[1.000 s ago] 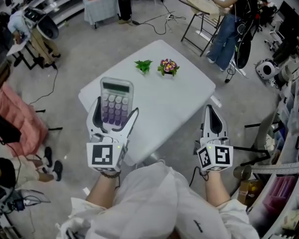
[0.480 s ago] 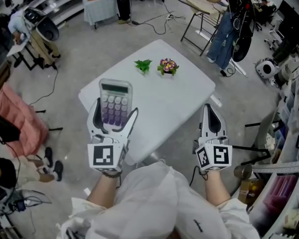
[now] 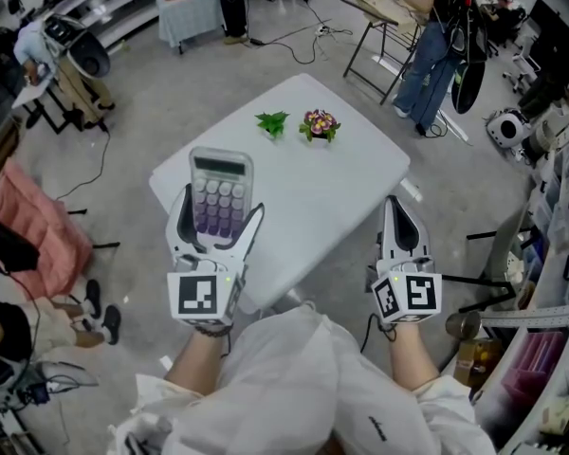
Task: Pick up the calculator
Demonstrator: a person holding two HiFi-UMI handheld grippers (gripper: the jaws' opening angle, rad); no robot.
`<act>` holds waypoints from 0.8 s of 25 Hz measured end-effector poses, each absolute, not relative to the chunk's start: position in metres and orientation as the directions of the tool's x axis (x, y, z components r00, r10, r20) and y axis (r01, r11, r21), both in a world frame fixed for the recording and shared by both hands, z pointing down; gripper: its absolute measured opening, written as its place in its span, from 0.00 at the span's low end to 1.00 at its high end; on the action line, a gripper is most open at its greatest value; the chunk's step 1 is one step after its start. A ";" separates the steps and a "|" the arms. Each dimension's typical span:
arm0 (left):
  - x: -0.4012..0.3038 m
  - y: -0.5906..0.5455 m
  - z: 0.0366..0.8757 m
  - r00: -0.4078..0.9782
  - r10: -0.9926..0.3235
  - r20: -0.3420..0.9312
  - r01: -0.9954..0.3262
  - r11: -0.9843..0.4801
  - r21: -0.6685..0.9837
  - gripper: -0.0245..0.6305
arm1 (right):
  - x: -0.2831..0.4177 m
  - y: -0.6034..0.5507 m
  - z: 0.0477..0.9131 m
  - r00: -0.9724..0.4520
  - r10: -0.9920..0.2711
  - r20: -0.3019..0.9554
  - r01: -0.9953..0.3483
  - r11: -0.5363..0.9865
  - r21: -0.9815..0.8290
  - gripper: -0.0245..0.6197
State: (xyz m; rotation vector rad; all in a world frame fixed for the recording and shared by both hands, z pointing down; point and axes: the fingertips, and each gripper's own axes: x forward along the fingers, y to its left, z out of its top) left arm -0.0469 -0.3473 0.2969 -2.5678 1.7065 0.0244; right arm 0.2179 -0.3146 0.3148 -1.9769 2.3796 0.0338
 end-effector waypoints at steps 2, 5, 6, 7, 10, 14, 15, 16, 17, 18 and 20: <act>-0.047 -0.347 0.298 0.387 -0.921 -0.051 -0.922 -0.385 -0.038 0.79 | 0.217 -0.315 0.316 -0.184 -0.981 -0.053 -0.983 0.185 -0.010 0.06; -0.046 -0.348 0.296 0.388 -0.919 -0.061 -0.921 -0.386 -0.042 0.79 | 0.217 -0.315 0.315 -0.180 -0.982 -0.054 -0.983 0.181 -0.009 0.06; -0.046 -0.348 0.297 0.387 -0.920 -0.058 -0.922 -0.385 -0.045 0.79 | 0.217 -0.315 0.315 -0.180 -0.982 -0.054 -0.984 0.181 -0.008 0.06; -0.046 -0.348 0.298 0.388 -0.920 -0.055 -0.921 -0.385 -0.050 0.79 | 0.217 -0.315 0.314 -0.182 -0.982 -0.055 -0.983 0.182 -0.004 0.06; -0.048 -0.347 0.302 0.384 -0.923 -0.037 -0.923 -0.382 -0.054 0.79 | 0.216 -0.313 0.313 -0.187 -0.981 -0.056 -0.982 0.187 0.004 0.06; -0.047 -0.347 0.305 0.382 -0.924 -0.028 -0.924 -0.381 -0.028 0.79 | 0.217 -0.312 0.315 -0.182 -0.982 -0.054 -0.983 0.182 0.000 0.06; -0.047 -0.347 0.306 0.384 -0.923 -0.027 -0.923 -0.383 -0.028 0.79 | 0.217 -0.312 0.316 -0.182 -0.982 -0.053 -0.983 0.182 0.001 0.06; -0.046 -0.347 0.306 0.386 -0.922 -0.026 -0.922 -0.385 -0.028 0.79 | 0.217 -0.312 0.316 -0.182 -0.982 -0.053 -0.983 0.182 0.001 0.06; -0.045 -0.348 0.307 0.388 -0.921 -0.026 -0.922 -0.387 -0.027 0.79 | 0.217 -0.312 0.316 -0.181 -0.982 -0.053 -0.983 0.182 0.001 0.06; -0.045 -0.347 0.307 0.389 -0.921 -0.026 -0.921 -0.388 -0.027 0.79 | 0.216 -0.312 0.316 -0.181 -0.982 -0.053 -0.983 0.182 0.000 0.06; -0.044 -0.347 0.309 0.391 -0.920 -0.023 -0.920 -0.391 -0.028 0.79 | 0.216 -0.311 0.316 -0.182 -0.982 -0.055 -0.983 0.182 0.000 0.06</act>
